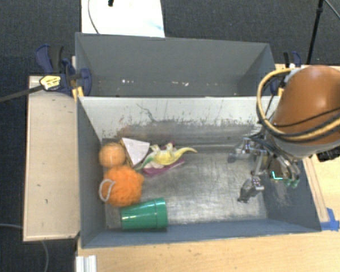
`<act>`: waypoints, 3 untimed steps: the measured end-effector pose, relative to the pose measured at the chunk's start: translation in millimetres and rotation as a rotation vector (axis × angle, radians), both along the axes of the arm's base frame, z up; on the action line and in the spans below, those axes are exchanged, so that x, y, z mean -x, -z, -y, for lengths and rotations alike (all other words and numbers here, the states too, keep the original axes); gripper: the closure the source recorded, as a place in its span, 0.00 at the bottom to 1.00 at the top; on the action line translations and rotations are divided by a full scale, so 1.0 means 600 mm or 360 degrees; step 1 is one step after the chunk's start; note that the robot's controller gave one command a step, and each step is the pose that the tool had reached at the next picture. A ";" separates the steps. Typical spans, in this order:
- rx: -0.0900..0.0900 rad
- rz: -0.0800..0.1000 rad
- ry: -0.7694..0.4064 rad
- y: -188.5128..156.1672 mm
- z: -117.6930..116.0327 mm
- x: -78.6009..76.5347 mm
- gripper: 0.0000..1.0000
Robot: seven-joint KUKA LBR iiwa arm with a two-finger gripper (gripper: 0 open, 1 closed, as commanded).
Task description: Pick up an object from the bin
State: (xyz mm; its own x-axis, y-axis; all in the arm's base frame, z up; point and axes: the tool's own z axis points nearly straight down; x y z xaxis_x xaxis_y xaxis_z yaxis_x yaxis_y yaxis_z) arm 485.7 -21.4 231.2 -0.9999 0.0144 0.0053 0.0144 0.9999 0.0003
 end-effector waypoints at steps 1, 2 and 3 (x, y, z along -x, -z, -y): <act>0.0001 0.0013 -0.0002 -0.006 0.000 -0.003 0.00; -0.0001 0.0016 0.0011 0.073 -0.126 -0.032 0.00; -0.0002 0.0011 -0.0130 0.097 -0.072 -0.018 0.00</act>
Offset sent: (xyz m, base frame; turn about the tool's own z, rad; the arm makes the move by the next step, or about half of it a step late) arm 0.0580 0.2599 -0.1612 0.0412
